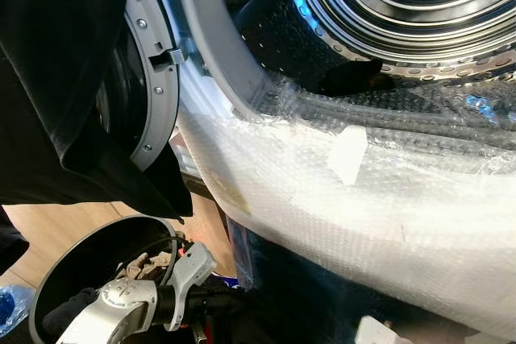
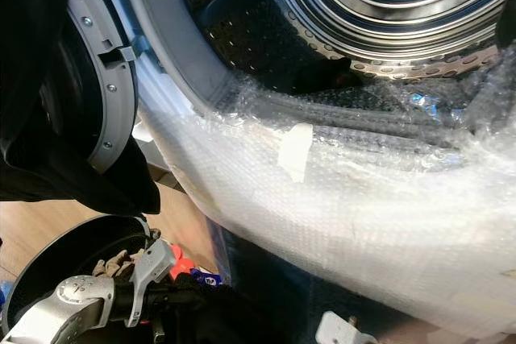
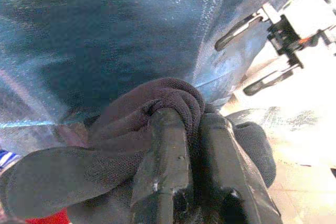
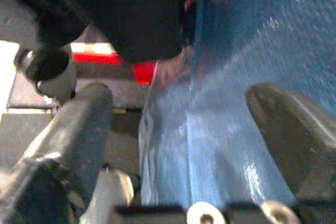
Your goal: Clothes washing
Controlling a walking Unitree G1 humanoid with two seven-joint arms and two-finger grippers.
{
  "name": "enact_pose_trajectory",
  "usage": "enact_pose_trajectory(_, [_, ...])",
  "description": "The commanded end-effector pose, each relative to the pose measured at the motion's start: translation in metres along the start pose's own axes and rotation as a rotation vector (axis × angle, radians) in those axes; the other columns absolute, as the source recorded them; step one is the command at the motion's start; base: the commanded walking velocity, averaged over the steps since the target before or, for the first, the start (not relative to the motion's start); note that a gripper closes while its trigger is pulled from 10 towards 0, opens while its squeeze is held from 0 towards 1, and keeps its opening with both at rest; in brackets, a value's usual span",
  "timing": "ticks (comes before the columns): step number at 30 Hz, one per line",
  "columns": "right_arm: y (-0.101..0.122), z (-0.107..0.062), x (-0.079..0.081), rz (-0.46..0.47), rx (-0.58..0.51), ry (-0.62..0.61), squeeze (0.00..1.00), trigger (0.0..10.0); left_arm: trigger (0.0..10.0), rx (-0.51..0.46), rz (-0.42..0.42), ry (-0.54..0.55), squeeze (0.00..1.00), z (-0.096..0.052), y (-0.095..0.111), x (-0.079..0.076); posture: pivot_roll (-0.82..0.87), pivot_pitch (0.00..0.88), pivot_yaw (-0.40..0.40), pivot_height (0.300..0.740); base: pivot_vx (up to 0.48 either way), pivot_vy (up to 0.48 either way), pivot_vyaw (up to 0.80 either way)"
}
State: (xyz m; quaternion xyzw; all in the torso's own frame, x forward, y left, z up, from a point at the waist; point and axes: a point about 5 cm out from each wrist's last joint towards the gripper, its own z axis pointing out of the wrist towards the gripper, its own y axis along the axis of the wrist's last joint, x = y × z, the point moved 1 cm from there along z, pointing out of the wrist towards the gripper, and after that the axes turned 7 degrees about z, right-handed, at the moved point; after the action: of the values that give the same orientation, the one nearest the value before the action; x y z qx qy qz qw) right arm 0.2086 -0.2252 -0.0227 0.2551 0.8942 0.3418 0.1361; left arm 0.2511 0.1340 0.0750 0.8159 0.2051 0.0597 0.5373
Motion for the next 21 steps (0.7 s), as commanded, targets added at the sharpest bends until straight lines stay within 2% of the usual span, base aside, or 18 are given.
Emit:
enact_pose_trajectory(1, [0.013,0.000,0.004,-0.035,-0.040,0.056,1.00,10.0,0.0,0.001,0.036,-0.003,0.00,-0.001,0.007,0.002,-0.11,0.008,0.157,0.740,0.000,0.000,0.00])
enact_pose_trajectory(4, [0.023,-0.009,0.012,-0.053,-0.079,0.125,1.00,10.0,0.0,-0.008,0.039,-0.035,0.00,0.005,0.009,-0.003,-0.12,0.009,0.159,0.740,0.000,0.000,0.00])
enact_pose_trajectory(12, [0.046,-0.012,0.029,-0.072,-0.135,0.179,1.00,10.0,0.0,-0.025,0.051,-0.060,0.00,0.018,0.015,-0.006,-0.12,0.001,0.156,0.740,0.000,0.000,0.00])
enact_pose_trajectory(13, [0.057,-0.017,0.038,-0.093,-0.161,0.217,1.00,10.0,0.0,-0.033,0.047,-0.075,0.00,0.020,0.016,-0.011,-0.14,0.000,0.154,0.740,0.000,0.000,0.00])
enact_pose_trajectory(16, [0.075,-0.022,0.045,-0.119,-0.201,0.219,1.00,10.0,0.0,-0.044,0.043,-0.100,0.00,0.028,0.018,-0.015,-0.14,0.000,0.149,0.740,0.000,0.000,0.00])
enact_pose_trajectory(19, [0.092,-0.020,0.051,-0.044,-0.296,0.229,1.00,10.0,0.0,-0.082,0.027,-0.136,0.00,0.043,0.024,-0.021,-0.15,0.000,0.141,0.740,0.000,0.000,0.00])
enact_pose_trajectory(21, [0.098,-0.023,0.058,-0.048,-0.306,0.268,1.00,10.0,0.0,-0.107,0.028,-0.141,0.00,0.051,0.030,-0.022,-0.14,0.000,0.139,0.740,0.000,0.000,0.00])
